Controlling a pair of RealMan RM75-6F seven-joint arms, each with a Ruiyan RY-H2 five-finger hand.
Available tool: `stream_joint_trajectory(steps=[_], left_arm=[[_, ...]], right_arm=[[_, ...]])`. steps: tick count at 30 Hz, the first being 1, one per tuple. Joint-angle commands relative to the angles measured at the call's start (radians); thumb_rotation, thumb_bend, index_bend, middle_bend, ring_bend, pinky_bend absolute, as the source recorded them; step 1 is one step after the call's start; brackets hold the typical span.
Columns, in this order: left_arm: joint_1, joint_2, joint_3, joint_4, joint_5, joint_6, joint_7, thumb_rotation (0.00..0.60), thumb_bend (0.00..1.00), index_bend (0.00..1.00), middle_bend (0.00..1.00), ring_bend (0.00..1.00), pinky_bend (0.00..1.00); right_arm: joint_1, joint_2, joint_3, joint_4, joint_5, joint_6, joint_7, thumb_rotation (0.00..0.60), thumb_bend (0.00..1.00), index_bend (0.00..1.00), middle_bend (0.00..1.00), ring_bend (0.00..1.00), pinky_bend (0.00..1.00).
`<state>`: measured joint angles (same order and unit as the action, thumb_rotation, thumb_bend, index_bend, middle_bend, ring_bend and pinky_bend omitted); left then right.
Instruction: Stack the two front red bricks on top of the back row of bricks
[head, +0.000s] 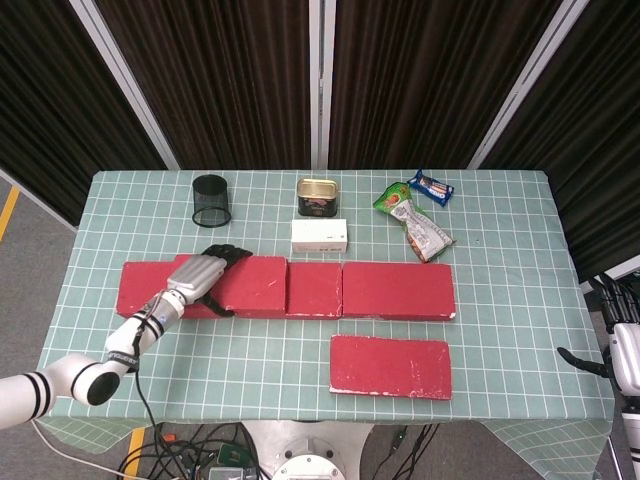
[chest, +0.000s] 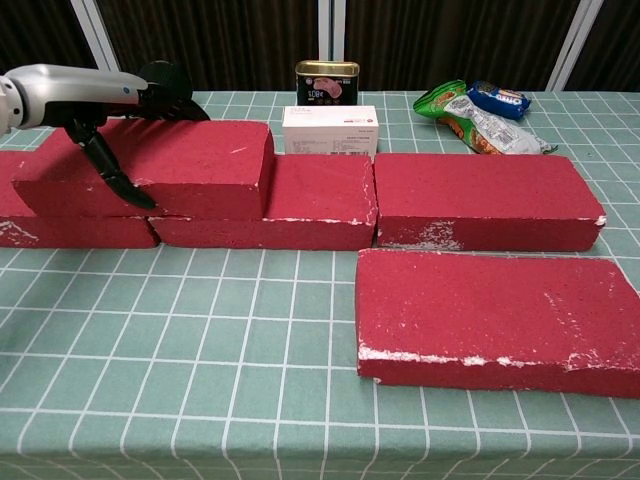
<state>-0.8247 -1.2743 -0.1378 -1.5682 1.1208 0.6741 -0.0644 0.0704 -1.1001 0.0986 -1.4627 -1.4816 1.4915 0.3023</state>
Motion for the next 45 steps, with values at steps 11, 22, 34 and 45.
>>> stream_joint_trajectory(steps=[11, 22, 34, 45], left_arm=[[0.005, 0.002, -0.004, -0.004, 0.007, 0.012, -0.012, 0.6, 0.04, 0.04, 0.0, 0.0, 0.0], [0.005, 0.014, -0.001, -0.024, 0.009, 0.011, -0.01, 0.6, 0.03, 0.04, 0.0, 0.0, 0.0], [0.041, 0.095, -0.004, -0.119, 0.018, 0.087, 0.018, 0.6, 0.03, 0.04, 0.0, 0.0, 0.0], [0.27, 0.293, 0.113, -0.326, 0.182, 0.408, 0.136, 0.6, 0.01, 0.04, 0.0, 0.0, 0.0]], right_arm=[[0.001, 0.001, 0.002, 0.001, 0.004, -0.003, 0.0, 0.6, 0.0, 0.0, 0.0, 0.0, 0.0], [0.001, 0.002, 0.001, -0.001, 0.005, -0.007, -0.002, 0.6, 0.0, 0.0, 0.0, 0.0, 0.0], [-0.003, 0.025, -0.016, -0.033, -0.038, 0.011, -0.014, 0.6, 0.0, 0.0, 0.0, 0.0, 0.0], [-0.003, 0.097, -0.111, -0.203, -0.269, 0.05, -0.121, 0.6, 0.0, 0.0, 0.0, 0.0, 0.0]])
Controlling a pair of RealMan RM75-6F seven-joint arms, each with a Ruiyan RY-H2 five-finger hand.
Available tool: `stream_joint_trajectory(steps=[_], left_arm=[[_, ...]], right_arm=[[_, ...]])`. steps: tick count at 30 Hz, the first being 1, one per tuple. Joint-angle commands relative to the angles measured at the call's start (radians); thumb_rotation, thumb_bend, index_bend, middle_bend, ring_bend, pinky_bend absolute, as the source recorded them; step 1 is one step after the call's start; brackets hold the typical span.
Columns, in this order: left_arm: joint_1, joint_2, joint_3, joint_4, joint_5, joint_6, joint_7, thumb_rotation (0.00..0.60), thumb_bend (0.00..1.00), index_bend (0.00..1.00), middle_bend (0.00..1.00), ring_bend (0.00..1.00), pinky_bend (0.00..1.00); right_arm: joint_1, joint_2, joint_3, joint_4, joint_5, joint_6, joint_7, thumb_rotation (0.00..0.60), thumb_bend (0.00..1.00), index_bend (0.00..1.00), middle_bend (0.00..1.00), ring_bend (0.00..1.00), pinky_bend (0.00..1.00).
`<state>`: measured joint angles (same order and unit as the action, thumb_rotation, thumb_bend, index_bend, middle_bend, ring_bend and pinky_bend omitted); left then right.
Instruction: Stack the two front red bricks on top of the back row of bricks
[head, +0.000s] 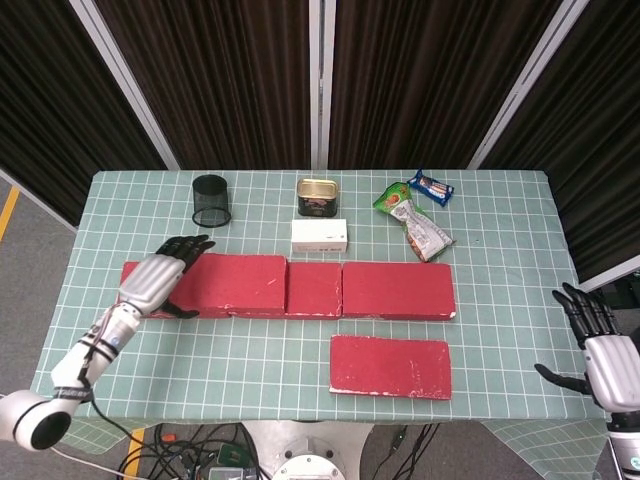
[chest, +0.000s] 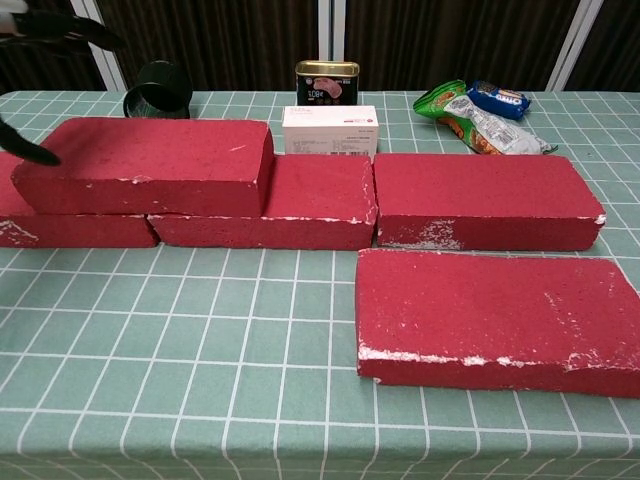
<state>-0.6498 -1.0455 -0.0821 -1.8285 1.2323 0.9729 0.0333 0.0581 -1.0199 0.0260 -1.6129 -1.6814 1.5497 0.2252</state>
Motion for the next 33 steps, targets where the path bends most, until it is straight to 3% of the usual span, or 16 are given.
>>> stream_joint_trajectory(steps=[1, 8, 14, 23, 33], left_arm=[[0.119, 0.07, 0.071, -0.069, 0.089, 0.136, 0.037, 0.6, 0.01, 0.04, 0.0, 0.0, 0.0], [0.309, 0.029, 0.159, 0.018, 0.244, 0.368, -0.011, 0.6, 0.01, 0.04, 0.0, 0.0, 0.0], [0.42, 0.001, 0.191, 0.113, 0.278, 0.481, -0.102, 0.6, 0.01, 0.04, 0.0, 0.0, 0.0], [0.486, 0.014, 0.205, 0.198, 0.274, 0.486, -0.246, 0.6, 0.01, 0.04, 0.0, 0.0, 0.0], [0.489, 0.016, 0.173, 0.222, 0.267, 0.455, -0.28, 0.6, 0.01, 0.04, 0.0, 0.0, 0.0]], right_arm=[[0.019, 0.016, -0.048, -0.065, -0.087, -0.026, -0.052, 0.6, 0.0, 0.0, 0.0, 0.0, 0.0], [0.109, -0.063, -0.089, -0.097, -0.127, -0.219, -0.137, 0.6, 0.0, 0.0, 0.0, 0.0, 0.0], [0.145, -0.119, -0.107, -0.122, -0.119, -0.306, -0.206, 0.6, 0.0, 0.0, 0.0, 0.0, 0.0], [0.166, -0.165, -0.122, -0.166, -0.087, -0.37, -0.3, 0.6, 0.0, 0.0, 0.0, 0.0, 0.0], [0.236, -0.268, -0.069, -0.164, 0.055, -0.505, -0.398, 0.6, 0.0, 0.0, 0.0, 0.0, 0.0]])
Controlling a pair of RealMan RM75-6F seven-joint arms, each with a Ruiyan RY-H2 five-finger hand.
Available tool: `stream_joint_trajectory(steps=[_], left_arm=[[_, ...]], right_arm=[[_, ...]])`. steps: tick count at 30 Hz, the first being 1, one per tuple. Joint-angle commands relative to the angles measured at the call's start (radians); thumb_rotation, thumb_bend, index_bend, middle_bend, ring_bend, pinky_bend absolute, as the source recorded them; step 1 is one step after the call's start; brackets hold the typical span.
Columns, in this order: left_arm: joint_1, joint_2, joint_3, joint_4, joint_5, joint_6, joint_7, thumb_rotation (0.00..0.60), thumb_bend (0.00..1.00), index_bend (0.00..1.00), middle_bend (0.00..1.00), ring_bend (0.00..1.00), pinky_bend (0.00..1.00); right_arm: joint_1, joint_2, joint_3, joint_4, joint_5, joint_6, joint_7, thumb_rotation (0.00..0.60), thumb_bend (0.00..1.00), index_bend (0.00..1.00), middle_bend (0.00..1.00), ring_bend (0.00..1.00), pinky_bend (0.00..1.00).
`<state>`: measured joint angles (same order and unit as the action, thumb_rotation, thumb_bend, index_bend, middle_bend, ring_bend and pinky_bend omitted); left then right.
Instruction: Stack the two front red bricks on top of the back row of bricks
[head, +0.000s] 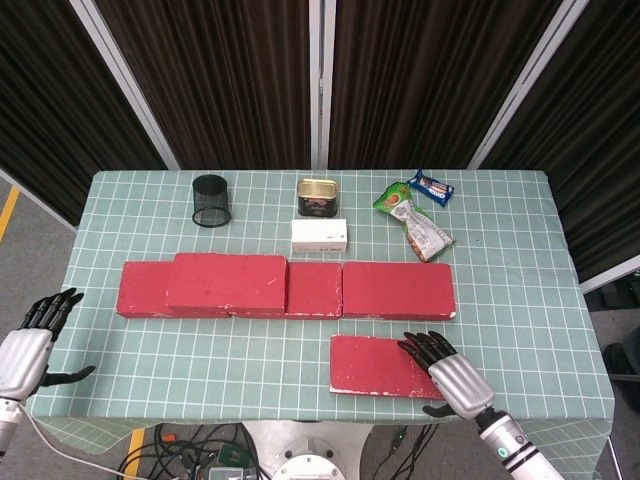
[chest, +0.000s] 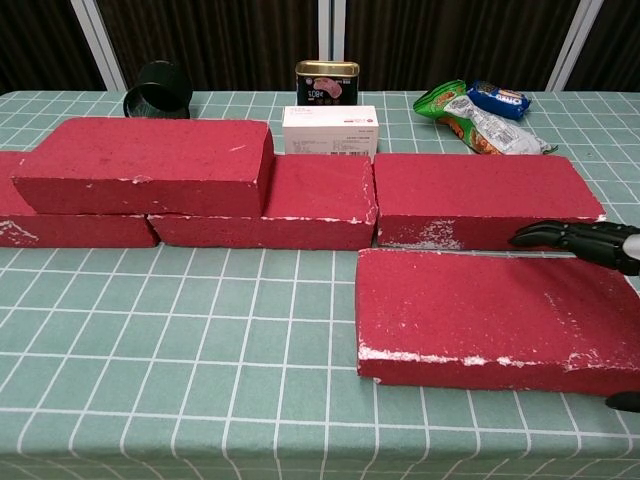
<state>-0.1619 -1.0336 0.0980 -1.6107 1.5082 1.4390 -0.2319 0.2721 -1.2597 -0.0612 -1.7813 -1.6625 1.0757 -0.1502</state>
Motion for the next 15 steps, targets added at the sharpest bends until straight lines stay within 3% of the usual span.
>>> stream_joint_trajectory(steps=[1, 15], left_arm=[[0.002, 0.005, -0.008, 0.006, -0.011, -0.013, -0.019, 0.6, 0.01, 0.04, 0.0, 0.0, 0.0], [0.023, 0.041, -0.02, 0.014, -0.008, -0.038, -0.076, 0.6, 0.01, 0.05, 0.0, 0.0, 0.0]], right_arm=[[0.025, -0.033, 0.02, 0.005, 0.043, -0.034, -0.026, 0.6, 0.0, 0.0, 0.0, 0.0, 0.0], [0.072, -0.074, 0.039, 0.006, 0.128, -0.073, -0.029, 0.6, 0.0, 0.0, 0.0, 0.0, 0.0]])
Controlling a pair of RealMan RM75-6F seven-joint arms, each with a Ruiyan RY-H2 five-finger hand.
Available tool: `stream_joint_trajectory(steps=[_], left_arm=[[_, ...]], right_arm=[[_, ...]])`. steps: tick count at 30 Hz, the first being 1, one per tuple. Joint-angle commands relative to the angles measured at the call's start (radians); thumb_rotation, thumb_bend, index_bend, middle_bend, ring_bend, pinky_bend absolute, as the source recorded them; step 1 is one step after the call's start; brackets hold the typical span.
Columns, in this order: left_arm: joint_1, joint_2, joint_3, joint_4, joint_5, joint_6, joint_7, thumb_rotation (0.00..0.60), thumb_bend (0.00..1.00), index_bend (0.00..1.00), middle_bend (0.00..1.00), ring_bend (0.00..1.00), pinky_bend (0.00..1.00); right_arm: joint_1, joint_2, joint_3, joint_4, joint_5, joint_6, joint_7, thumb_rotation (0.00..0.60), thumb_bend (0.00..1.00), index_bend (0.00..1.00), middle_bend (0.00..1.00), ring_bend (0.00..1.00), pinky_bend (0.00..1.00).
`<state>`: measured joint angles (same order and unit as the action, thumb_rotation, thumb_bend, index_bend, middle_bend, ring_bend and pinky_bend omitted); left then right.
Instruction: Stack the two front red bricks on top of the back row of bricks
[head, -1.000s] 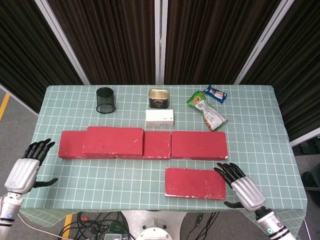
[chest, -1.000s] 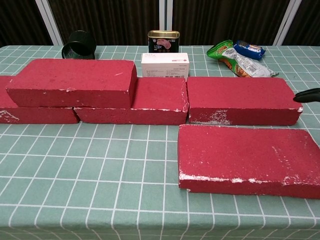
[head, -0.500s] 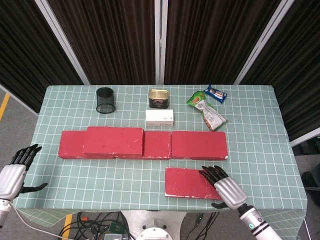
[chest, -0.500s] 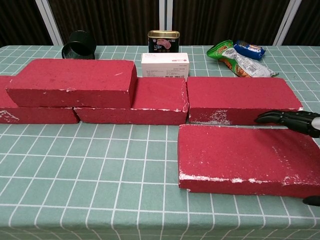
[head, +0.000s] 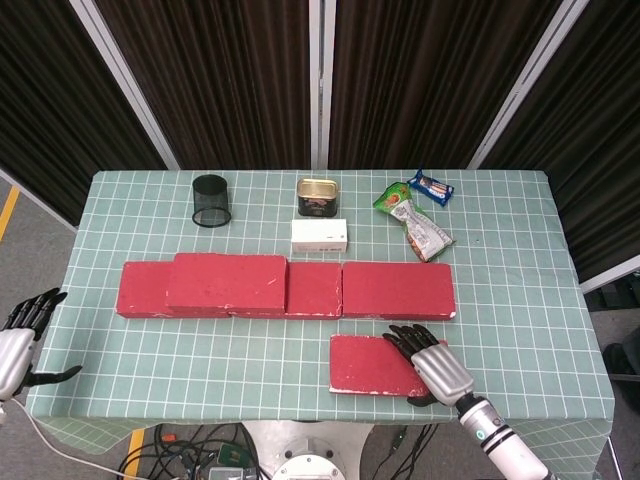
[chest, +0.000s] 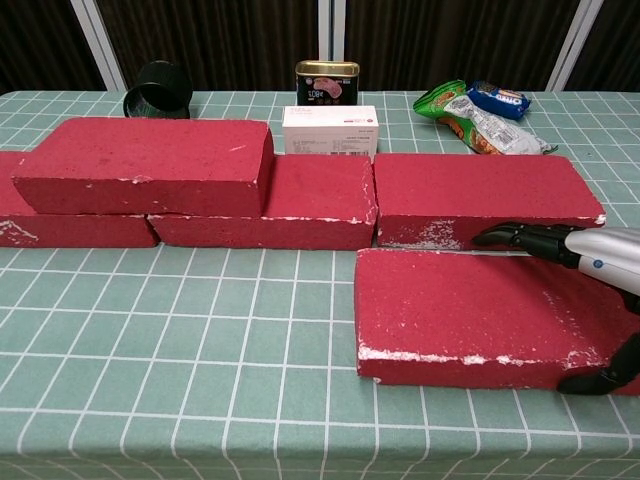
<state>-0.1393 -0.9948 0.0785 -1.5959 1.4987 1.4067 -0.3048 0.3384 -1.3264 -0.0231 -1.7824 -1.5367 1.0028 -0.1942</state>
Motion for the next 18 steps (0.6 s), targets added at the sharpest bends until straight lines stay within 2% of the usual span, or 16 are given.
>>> stream_joint_trajectory(steps=[1, 5, 9, 18], left_arm=[[0.001, 0.003, 0.0, -0.001, 0.001, -0.009, -0.005, 0.6, 0.01, 0.05, 0.0, 0.0, 0.0], [0.003, 0.007, -0.003, -0.003, 0.005, -0.016, -0.015, 0.6, 0.01, 0.05, 0.0, 0.0, 0.0], [0.002, 0.009, -0.008, 0.0, 0.001, -0.032, -0.03, 0.6, 0.01, 0.05, 0.0, 0.0, 0.0], [0.002, 0.013, -0.013, 0.01, 0.004, -0.054, -0.075, 0.6, 0.01, 0.05, 0.0, 0.0, 0.0]], right_arm=[[0.008, -0.011, 0.001, 0.012, 0.001, 0.001, 0.02, 0.6, 0.0, 0.0, 0.01, 0.0, 0.0], [0.015, -0.017, -0.003, 0.026, 0.006, 0.002, 0.032, 0.6, 0.0, 0.0, 0.05, 0.0, 0.01], [0.024, -0.016, -0.007, 0.027, 0.017, -0.009, 0.05, 0.6, 0.0, 0.0, 0.1, 0.01, 0.06], [0.026, -0.017, -0.015, 0.039, 0.016, 0.015, 0.07, 0.6, 0.0, 0.0, 0.21, 0.14, 0.21]])
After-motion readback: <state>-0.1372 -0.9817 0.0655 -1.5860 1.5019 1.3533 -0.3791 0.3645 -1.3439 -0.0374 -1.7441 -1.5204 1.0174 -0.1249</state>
